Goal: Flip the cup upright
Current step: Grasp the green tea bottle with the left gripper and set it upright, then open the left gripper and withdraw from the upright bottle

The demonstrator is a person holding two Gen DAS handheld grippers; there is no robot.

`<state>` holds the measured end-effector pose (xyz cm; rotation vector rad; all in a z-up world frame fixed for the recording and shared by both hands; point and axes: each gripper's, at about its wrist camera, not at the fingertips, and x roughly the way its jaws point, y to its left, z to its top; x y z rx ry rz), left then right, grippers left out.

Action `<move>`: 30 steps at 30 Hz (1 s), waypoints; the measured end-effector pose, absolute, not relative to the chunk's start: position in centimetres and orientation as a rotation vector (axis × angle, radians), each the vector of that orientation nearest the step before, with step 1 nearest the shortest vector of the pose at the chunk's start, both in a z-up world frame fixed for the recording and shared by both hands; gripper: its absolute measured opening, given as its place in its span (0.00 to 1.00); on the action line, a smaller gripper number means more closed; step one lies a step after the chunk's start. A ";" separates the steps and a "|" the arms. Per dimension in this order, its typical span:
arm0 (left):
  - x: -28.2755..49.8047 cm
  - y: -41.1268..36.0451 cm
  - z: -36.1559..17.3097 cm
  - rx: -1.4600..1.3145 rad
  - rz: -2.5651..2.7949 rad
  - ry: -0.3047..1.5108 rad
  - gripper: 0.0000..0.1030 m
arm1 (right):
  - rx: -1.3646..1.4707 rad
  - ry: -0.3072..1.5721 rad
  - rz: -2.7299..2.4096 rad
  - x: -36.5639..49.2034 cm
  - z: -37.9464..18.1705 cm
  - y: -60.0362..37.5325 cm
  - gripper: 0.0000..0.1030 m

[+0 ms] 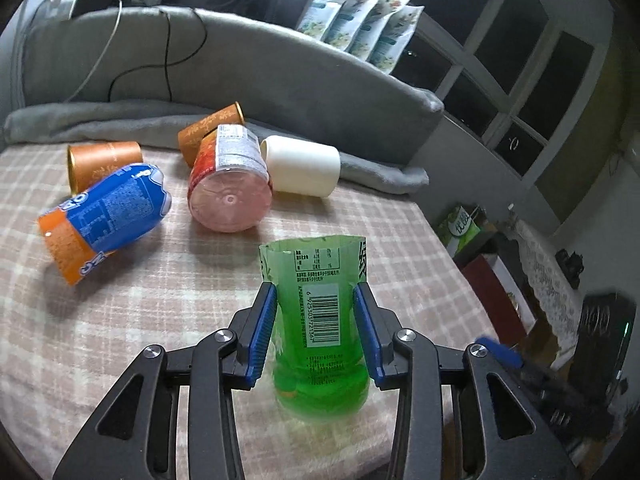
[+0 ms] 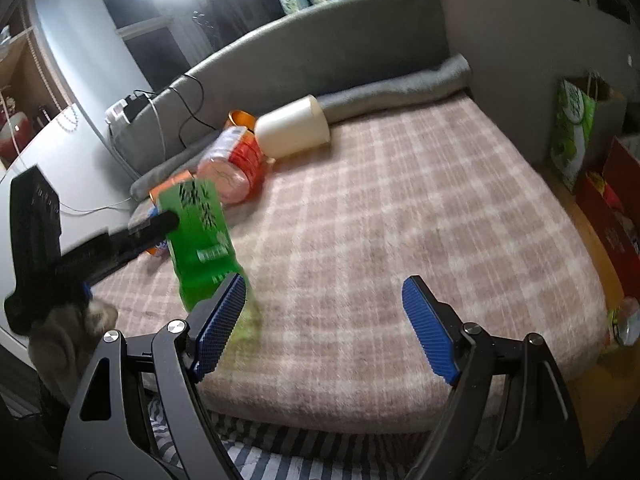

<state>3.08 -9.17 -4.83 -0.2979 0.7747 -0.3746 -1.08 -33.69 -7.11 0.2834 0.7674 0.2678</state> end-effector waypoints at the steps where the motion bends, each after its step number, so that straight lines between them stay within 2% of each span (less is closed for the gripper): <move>1: 2.5 -9.3 -4.7 -0.287 -0.376 0.766 0.37 | 0.276 0.762 0.270 -1.1 -7.0 -33.5 0.81; 27: -3.5 -12.0 -4.9 -0.146 -0.450 0.727 0.36 | 0.281 0.733 0.259 -3.7 -6.3 -33.0 0.81; 30: -3.6 -12.2 -5.1 -0.146 -0.461 0.742 0.41 | 0.285 0.732 0.260 -4.0 -6.3 -33.1 0.81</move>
